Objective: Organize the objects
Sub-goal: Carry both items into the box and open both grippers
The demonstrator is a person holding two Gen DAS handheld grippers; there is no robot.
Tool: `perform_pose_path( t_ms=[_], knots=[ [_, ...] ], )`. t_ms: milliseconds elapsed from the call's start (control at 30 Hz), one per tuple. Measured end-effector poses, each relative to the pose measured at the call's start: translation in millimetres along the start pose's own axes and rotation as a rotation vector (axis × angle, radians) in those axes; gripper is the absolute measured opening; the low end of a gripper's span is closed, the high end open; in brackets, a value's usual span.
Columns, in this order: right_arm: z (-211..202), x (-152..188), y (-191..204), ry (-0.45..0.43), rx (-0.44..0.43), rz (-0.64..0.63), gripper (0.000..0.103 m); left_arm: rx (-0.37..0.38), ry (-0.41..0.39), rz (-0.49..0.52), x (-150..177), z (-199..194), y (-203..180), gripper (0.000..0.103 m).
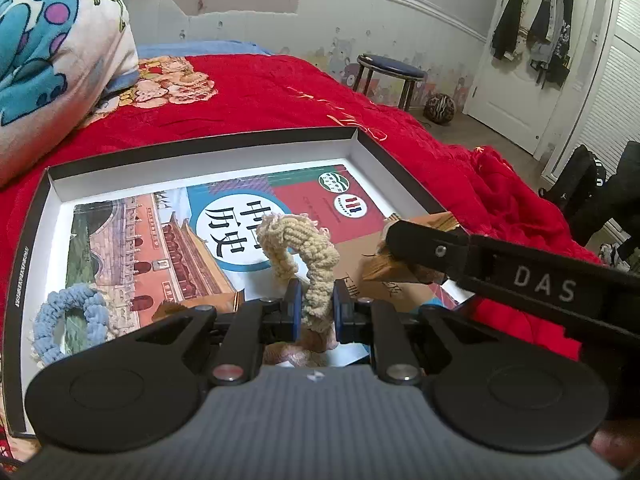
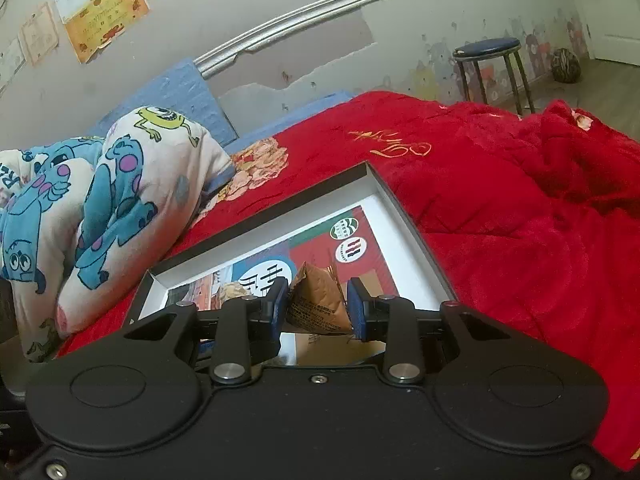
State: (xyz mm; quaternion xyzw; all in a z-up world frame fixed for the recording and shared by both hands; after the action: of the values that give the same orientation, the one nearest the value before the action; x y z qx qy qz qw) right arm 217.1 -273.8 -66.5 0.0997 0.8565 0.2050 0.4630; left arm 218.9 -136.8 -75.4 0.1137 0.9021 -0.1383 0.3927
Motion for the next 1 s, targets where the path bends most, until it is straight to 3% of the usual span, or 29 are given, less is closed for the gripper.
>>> perform_pose_path(
  t_ms=[633,867,967,1000],
  knots=[
    [6,11,-4,0.035,0.041,0.006,0.031,0.037,0.034,0.016,5,0,-2,0.020],
    [8,12,-4,0.041,0.050,-0.006,0.032,0.063,0.055,0.020,6,1,2,0.028],
    [8,12,-4,0.041,0.047,-0.003,0.032,0.071,0.069,0.014,7,2,3,0.043],
    [7,13,-4,0.041,0.045,0.000,0.032,0.066,0.070,0.016,8,2,3,0.043]
  ],
)
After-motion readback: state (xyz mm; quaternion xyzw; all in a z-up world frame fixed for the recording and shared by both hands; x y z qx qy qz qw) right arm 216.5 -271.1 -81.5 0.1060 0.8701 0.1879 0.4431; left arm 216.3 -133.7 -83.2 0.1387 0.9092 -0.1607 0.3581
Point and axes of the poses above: each gripper's, at about its wrist camera, not at the fingertips, and z roughly the way its jaws point, y to its left, x to its underside, the point moved 6 cm from there along z, roughly the way its jaws point
